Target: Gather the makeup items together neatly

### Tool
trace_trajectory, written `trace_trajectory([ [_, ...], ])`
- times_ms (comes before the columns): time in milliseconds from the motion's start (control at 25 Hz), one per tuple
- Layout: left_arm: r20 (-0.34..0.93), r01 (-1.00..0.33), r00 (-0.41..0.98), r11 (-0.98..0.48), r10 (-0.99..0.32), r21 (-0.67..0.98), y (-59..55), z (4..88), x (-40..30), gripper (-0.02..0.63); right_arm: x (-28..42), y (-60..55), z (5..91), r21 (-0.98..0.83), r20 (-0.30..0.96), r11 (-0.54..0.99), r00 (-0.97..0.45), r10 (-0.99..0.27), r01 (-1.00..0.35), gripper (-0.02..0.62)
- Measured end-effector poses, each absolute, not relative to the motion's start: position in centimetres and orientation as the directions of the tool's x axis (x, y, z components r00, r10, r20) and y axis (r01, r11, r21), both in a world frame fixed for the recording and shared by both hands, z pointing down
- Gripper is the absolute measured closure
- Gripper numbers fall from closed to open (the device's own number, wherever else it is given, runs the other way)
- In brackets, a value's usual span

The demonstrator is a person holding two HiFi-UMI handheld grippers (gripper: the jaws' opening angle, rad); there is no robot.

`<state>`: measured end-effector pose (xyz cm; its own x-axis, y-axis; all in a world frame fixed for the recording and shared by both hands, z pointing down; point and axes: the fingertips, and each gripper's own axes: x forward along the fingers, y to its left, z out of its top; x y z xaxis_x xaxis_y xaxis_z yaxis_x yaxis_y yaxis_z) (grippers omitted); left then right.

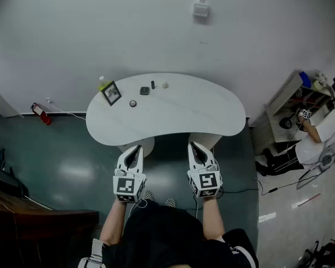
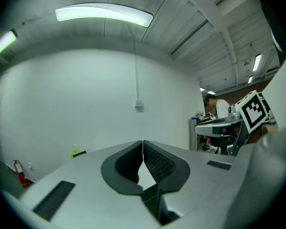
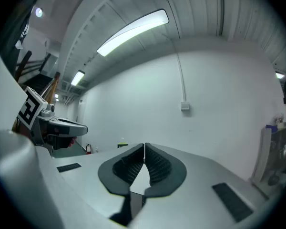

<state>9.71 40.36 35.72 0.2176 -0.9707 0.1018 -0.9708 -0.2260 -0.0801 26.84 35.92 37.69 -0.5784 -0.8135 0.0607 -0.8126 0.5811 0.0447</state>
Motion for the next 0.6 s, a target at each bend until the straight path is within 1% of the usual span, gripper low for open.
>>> trace_trajectory([
  [440, 0.111, -0.97, 0.223, -0.233, -0.968, -0.076, 40.13, 36.64, 10.67, 0.586, 27.37, 35.8, 37.57, 0.019, 0.058, 0.599, -0.598, -0.8, -0.8, 0.563],
  [600, 0.123, -0.975, 0.203, -0.212, -0.971, -0.07, 40.06, 36.82, 10.23, 0.586, 26.79, 35.56, 38.06, 0.002, 0.079, 0.621, -0.619, -0.781, -0.784, 0.563],
])
